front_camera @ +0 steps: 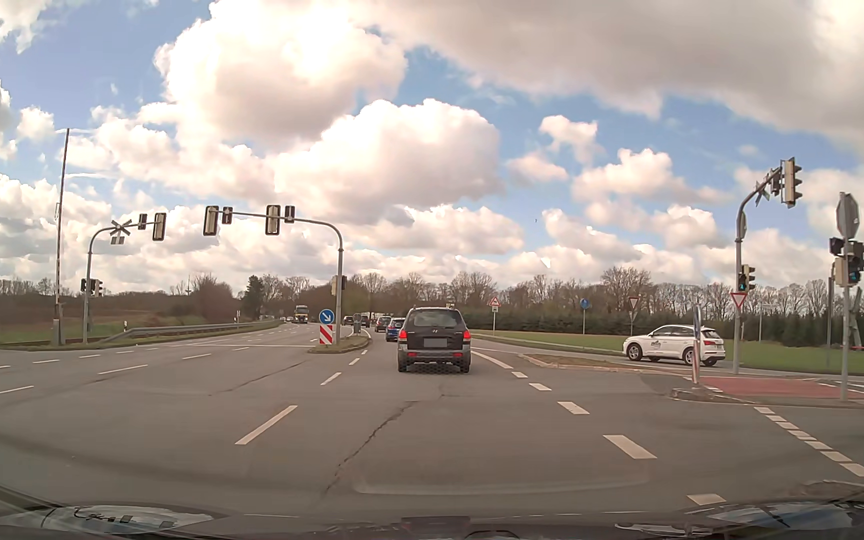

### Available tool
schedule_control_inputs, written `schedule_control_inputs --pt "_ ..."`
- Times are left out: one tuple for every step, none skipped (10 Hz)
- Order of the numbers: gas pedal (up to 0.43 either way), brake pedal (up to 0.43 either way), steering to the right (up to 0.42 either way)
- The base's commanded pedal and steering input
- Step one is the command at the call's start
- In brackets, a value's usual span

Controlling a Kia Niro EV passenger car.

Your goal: Follow the waypoints while adhering to traffic rules and regulations

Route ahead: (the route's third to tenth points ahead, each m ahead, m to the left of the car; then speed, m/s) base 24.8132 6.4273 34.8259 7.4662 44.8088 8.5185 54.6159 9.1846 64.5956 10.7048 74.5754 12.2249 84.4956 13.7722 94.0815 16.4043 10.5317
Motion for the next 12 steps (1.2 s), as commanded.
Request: schedule_control_inputs --pt "0.220 0.000 -0.012" --pt "0.220 0.000 -0.012" --pt "0.220 0.000 -0.012" --pt "0.228 0.000 -0.012" --pt "0.228 0.000 -0.012" --pt "0.228 0.000 -0.012" --pt "0.228 0.000 -0.012" --pt "0.228 0.000 -0.012" --pt "0.228 0.000 -0.012" --pt "0.220 0.000 -0.012" --pt "0.220 0.000 -0.011" --pt "0.220 0.000 -0.012"
